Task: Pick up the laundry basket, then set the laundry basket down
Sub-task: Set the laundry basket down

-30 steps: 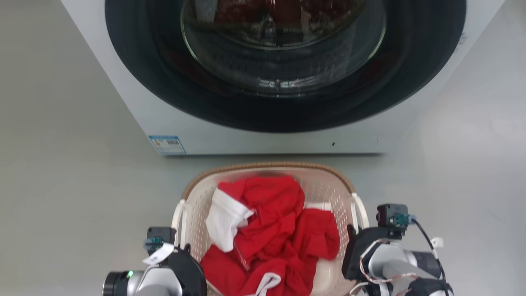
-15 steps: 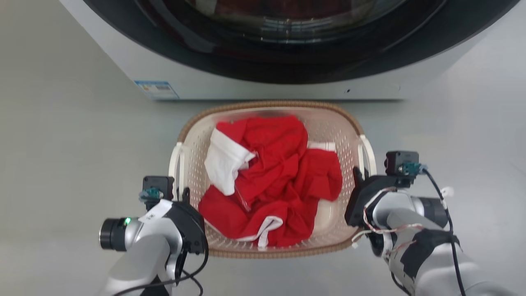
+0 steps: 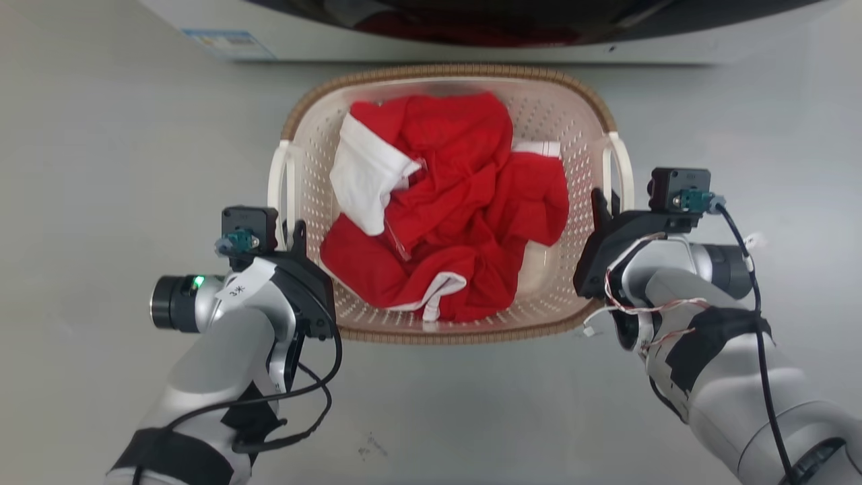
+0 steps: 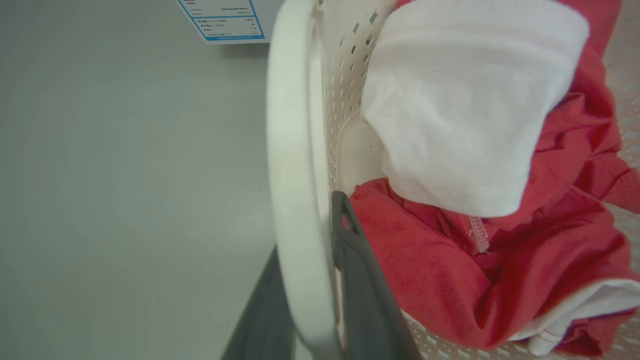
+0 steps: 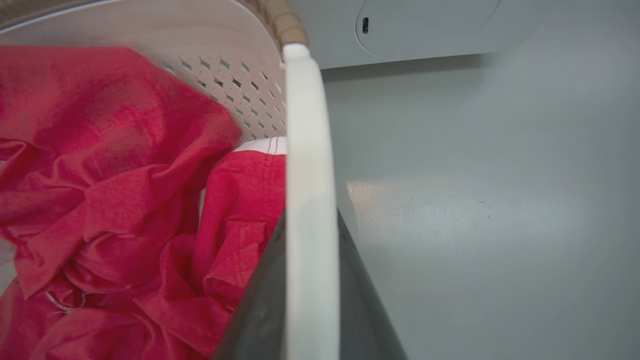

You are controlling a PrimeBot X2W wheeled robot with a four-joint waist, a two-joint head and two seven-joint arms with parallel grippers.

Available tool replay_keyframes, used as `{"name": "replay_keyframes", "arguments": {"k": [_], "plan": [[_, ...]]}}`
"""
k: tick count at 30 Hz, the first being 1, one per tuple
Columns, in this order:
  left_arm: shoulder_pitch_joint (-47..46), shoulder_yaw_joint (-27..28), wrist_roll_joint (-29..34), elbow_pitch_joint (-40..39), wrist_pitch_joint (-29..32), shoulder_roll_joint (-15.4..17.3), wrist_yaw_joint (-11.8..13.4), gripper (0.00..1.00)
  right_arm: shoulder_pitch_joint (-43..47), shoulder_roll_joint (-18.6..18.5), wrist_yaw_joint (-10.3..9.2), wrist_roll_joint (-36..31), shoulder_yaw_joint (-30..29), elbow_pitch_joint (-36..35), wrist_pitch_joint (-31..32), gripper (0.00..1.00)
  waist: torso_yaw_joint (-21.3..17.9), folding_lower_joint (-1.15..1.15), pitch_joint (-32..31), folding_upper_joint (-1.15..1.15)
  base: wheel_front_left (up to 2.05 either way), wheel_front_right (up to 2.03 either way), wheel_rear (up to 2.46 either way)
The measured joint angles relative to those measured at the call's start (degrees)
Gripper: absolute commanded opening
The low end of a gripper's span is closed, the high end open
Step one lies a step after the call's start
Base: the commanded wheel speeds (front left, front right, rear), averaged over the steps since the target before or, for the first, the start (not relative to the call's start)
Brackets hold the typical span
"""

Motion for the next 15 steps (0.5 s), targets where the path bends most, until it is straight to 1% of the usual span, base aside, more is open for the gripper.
{"name": "replay_keyframes", "arguments": {"k": [8, 13, 15], "plan": [[-4.4, 0.2, 0.3, -0.1, -1.5, 0.0, 0.0, 0.0, -4.5, -0.4, 0.18, -0.9, -0.3, 0.6, -1.2, 0.0, 0.4, 0.0, 6.7, 0.0, 0.0, 0.0, 0.0], [-5.1, 0.3, 0.7, 0.2, -2.3, 0.0, 0.0, 0.0, -5.4, -0.4, 0.67, -1.0, -0.3, 1.3, -1.7, 0.0, 0.6, 0.0, 10.0, 0.0, 0.0, 0.0, 0.0], [-5.4, 0.3, 0.7, 0.3, -3.0, 0.0, 0.0, 0.0, -5.6, -0.4, 0.73, -1.4, -0.3, 1.3, -2.8, 0.0, 0.7, -0.01, 11.0, -0.01, 0.0, 0.0, 0.0]]}}
